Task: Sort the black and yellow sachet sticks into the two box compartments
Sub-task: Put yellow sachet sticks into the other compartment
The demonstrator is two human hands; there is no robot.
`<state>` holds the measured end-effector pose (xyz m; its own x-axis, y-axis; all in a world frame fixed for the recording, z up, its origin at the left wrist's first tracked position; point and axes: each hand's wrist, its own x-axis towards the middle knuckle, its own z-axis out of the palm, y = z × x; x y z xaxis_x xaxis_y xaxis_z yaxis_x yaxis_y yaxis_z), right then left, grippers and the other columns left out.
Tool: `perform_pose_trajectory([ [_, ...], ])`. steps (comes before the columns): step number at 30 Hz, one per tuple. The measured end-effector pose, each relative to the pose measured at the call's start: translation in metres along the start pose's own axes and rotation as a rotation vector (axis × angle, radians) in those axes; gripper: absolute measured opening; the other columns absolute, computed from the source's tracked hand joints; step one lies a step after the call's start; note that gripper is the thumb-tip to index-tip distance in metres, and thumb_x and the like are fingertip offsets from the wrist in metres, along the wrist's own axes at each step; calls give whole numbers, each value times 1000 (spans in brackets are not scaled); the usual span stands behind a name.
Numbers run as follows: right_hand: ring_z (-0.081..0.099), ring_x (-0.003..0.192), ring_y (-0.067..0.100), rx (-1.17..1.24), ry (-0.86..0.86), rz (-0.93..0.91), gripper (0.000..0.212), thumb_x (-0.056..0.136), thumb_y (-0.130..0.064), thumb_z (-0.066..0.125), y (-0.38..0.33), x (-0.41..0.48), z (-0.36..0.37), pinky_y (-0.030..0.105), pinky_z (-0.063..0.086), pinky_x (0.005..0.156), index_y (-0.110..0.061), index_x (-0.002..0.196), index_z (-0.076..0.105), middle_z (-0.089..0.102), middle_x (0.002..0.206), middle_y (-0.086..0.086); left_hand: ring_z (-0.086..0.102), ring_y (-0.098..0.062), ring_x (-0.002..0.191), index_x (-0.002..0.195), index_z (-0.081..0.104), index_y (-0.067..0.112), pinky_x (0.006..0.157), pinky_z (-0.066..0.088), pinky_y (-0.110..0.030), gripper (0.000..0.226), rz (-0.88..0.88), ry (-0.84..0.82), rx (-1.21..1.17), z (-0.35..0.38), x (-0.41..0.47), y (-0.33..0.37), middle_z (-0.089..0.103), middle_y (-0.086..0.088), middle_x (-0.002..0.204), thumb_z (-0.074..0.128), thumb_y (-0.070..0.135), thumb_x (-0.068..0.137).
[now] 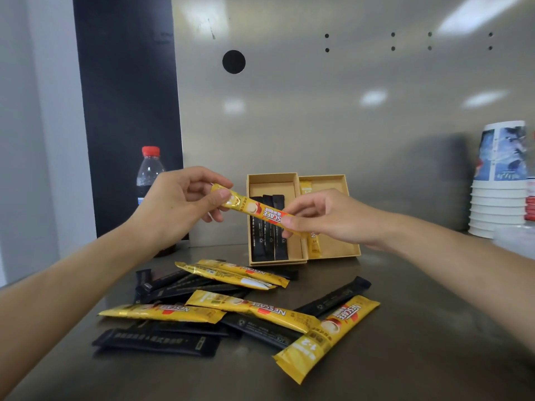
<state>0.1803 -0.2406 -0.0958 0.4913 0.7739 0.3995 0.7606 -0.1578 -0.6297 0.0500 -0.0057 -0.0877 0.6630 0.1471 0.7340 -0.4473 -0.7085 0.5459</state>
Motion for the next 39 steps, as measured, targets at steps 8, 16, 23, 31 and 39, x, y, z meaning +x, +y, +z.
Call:
perform_pose_trajectory([
  [8,68,80,6,-94,-35,-123,18,92,-32,70,-6,1,14,24,52,78,-18,104,74,77,89,-4,75,-19,71,108,71,18,65,61,-25,19,30,-41,5,2,-1,-3,77,-4,85,67,21,90],
  [16,68,95,9,-103,-34,35,17,99,-26,61,-5,-8,-31,31,47,92,-12,106,66,79,100,0,74,-13,76,109,70,25,68,60,-30,15,-45,-68,71,6,-4,-3,76,1,95,63,27,95],
  [23,60,87,12,-56,434,375,23,84,-34,79,31,-8,-59,24,42,79,-12,92,76,69,92,-2,73,-15,78,101,73,25,77,60,-43,12,-80,-106,144,6,-6,-5,75,1,96,64,19,96],
  [31,76,78,22,-270,419,410,20,86,-29,79,39,-2,-27,32,63,74,-10,90,72,77,78,9,72,-9,77,98,73,28,78,61,-41,13,-100,-146,203,9,-7,-6,77,9,91,64,19,96],
  [39,71,64,14,-268,426,395,8,94,-21,68,39,2,-14,25,61,62,-13,93,68,75,81,8,73,-9,77,96,74,27,77,62,-43,11,-100,-171,209,8,-7,-6,77,9,89,65,21,95],
])
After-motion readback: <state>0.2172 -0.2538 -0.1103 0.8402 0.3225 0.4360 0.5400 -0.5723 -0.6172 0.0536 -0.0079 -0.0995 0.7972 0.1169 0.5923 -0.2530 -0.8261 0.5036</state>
